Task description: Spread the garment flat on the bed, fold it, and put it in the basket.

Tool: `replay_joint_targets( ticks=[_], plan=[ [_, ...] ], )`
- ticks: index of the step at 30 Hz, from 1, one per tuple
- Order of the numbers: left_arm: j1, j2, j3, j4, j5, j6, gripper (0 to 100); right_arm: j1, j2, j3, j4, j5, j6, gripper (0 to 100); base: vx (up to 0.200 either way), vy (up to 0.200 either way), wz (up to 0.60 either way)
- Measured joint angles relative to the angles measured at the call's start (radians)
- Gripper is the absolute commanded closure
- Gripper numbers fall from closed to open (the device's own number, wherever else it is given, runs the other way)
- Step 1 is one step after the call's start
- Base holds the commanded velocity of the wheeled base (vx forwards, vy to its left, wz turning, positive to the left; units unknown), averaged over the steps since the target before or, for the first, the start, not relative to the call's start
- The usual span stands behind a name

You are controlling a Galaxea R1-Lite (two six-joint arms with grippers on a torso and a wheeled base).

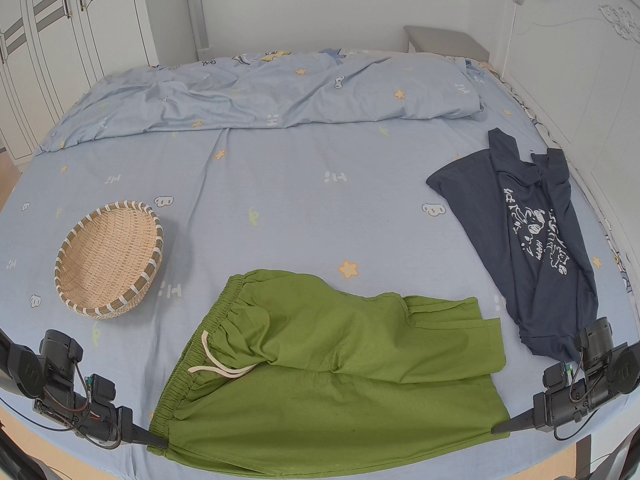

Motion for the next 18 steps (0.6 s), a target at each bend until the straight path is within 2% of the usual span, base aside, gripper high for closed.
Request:
replay_joint_targets(
  ticks=[11,12,14,15,18],
  plan=[
    [-0.017,0.001,0.028,0.001,0.002,0.001,100,0.007,0.032,0.001,-0.005,-0.004,-0.001,100,0.000,0.000,0.00],
    [-0.018,0.001,0.029,0.002,0.002,0.001,0,0.007,0.034,0.001,-0.006,-0.005,-0.001,100,0.000,0.000,0.00],
    [-0.020,0.002,0.030,0.001,0.003,0.003,0,0.009,0.038,0.000,-0.007,-0.011,-0.005,100,0.000,0.000,0.00],
    [-0.021,0.003,0.031,0.002,0.003,0.003,0,0.009,0.040,0.000,-0.008,-0.013,-0.006,0,0.000,0.000,0.00],
    [-0.026,0.004,0.032,0.002,0.003,0.003,0,0.013,0.044,0.000,-0.007,-0.016,-0.007,0,0.000,0.000,0.00]
  ],
)
